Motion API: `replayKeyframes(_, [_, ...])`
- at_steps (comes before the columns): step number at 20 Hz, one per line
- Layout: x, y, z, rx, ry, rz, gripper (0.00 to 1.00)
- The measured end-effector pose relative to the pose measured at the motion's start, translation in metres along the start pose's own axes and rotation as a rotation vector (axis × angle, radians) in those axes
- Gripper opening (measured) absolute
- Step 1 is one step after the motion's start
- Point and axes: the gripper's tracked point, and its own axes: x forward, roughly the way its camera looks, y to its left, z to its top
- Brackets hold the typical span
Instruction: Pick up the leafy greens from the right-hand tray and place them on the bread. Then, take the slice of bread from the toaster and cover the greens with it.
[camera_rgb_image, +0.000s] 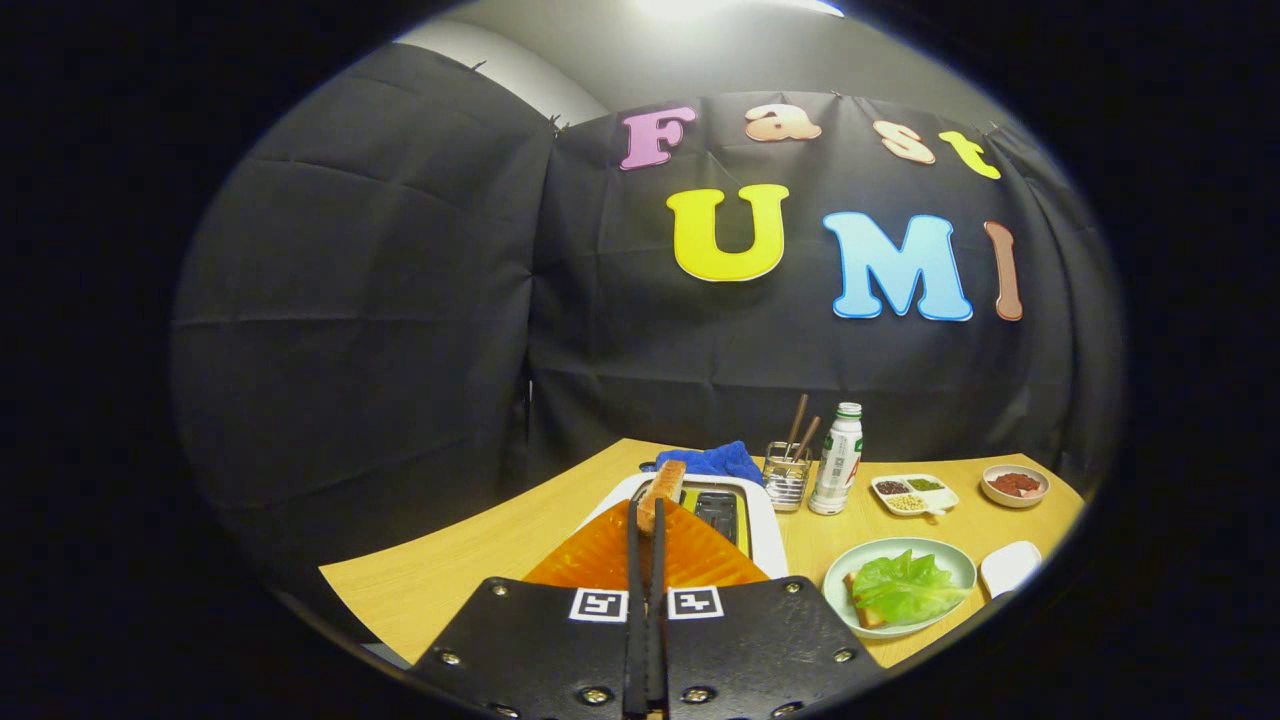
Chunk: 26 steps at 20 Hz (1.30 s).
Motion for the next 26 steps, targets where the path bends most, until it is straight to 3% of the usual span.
replayKeyframes(14, [-0.005,0.001,0.064,-0.031,-0.095,0.092,0.00])
replayKeyframes(26, [-0.015,-0.029,0.105,-0.032,-0.135,0.091,0.00])
